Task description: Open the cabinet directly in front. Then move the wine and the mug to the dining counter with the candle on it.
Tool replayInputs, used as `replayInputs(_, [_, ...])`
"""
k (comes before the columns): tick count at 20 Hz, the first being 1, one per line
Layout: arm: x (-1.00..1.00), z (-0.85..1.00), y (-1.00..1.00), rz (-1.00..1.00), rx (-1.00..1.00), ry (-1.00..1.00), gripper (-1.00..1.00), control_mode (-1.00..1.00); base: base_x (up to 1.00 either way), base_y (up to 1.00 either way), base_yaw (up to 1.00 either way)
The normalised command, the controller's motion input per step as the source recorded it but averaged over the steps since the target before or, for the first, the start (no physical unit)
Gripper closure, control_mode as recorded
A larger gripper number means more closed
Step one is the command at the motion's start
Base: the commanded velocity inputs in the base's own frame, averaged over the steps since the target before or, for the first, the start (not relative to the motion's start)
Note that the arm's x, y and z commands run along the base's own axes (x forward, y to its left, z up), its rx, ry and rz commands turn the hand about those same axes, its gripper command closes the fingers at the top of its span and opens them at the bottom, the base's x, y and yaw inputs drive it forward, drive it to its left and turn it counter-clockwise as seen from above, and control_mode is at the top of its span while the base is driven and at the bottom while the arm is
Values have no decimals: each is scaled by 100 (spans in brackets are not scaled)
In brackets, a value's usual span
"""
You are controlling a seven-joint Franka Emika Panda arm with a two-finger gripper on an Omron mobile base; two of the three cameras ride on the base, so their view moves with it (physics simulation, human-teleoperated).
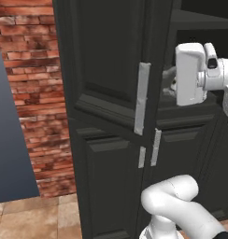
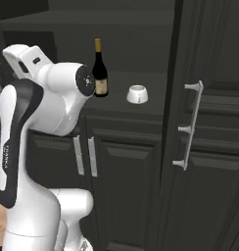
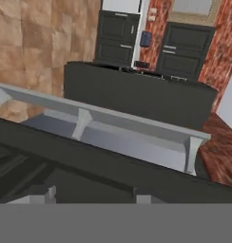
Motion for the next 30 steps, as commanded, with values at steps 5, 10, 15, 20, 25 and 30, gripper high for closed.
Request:
replayInputs(5, [-14,-18,100,9,-13,0,-100,-100,0,0,0])
replayInputs(10, [-13,-30,100,8,-13,0,-100,-100,0,0,0])
replayInputs(15, [0,-48,100,7,-9,0,-100,-100,0,0,0])
replayInputs(20, [1,-43,100,7,-5,0,-100,-100,0,0,0])
replayInputs(25, [17,-18,97,1,-4,0,-100,-100,0,0,0])
replayInputs(30, [14,-1,66,0,-3,0,-100,-100,0,0,0])
